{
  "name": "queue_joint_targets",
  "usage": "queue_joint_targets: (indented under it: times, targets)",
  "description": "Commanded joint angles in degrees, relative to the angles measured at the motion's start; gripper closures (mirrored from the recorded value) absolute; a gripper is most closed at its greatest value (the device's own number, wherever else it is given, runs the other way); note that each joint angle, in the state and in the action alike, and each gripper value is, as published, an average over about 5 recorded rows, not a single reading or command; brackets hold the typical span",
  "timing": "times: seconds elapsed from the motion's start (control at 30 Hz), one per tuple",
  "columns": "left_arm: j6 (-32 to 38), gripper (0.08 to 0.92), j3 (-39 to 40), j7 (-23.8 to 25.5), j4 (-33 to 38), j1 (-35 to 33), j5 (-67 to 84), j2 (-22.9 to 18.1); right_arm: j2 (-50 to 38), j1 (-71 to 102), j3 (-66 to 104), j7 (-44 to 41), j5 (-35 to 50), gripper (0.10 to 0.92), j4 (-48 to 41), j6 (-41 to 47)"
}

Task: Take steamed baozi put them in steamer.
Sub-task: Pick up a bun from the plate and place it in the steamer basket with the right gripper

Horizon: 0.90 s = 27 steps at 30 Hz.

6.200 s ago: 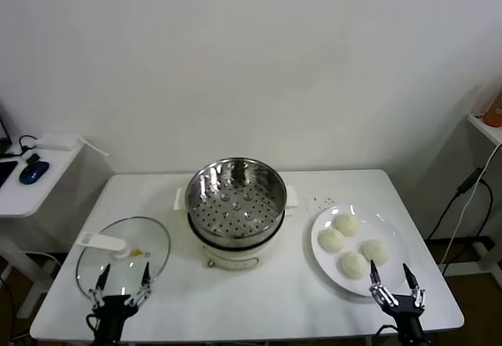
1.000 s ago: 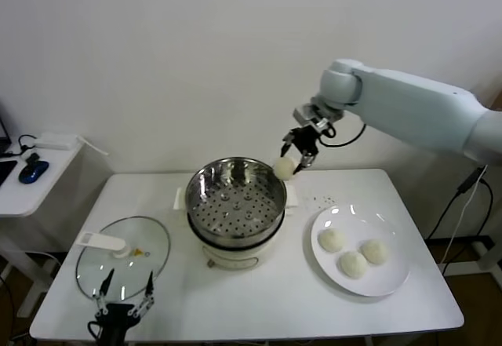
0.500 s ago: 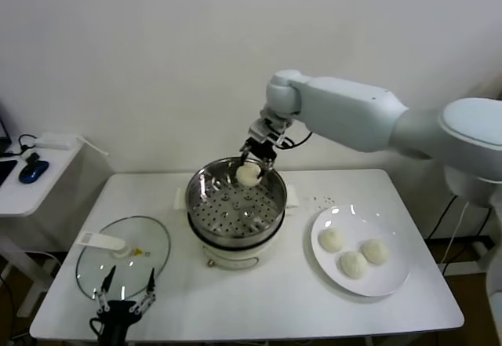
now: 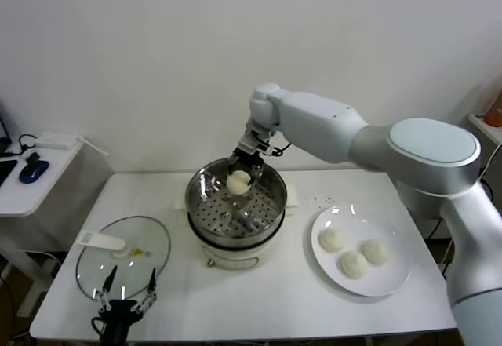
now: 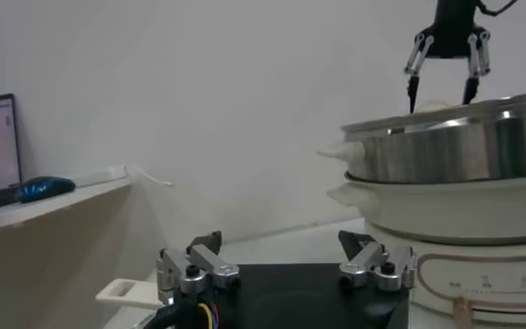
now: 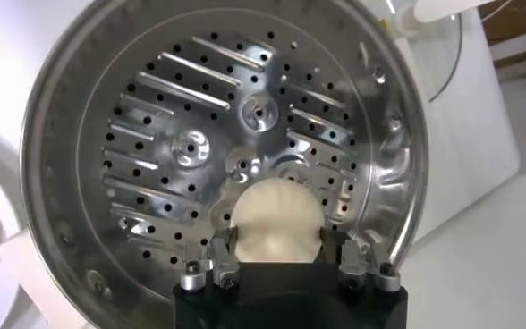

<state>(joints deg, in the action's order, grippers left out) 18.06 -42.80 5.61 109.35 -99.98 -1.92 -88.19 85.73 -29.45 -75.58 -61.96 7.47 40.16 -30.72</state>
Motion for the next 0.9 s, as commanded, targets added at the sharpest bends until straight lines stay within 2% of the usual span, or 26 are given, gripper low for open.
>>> queue_joint_targets:
  times: [0.03, 0.53, 0.63, 0.73, 0.9]
  targets:
    - [0.0, 0.177, 0.0, 0.0, -0.1, 0.1, 0.0, 0.0, 2.4, 1.8, 1.0, 0.5, -2.2, 0.358, -5.7, -3.6]
    - [0.2, 0.177, 0.1, 0.0, -0.3, 0.2, 0.0, 0.2, 4.8, 2.7, 2.2, 0.7, -4.1, 0.334, -9.2, -5.2]
    - [0.3, 0.177, 0.1, -0.1, -0.4, 0.2, -0.1, 0.2, 4.6, 2.1, 3.0, 0.5, -3.2, 0.295, -9.1, -5.2]
    - [0.2, 0.177, 0.0, -0.1, -0.3, 0.2, -0.1, 0.4, 2.4, -1.1, 0.6, -2.4, 2.0, 0.232, -5.8, -3.1]
    - [-0.1, 0.177, -0.2, 0.0, 0.0, 0.1, -0.1, 0.5, -3.6, -12.0, -10.4, -9.4, 17.1, 0.204, 1.7, 3.8]
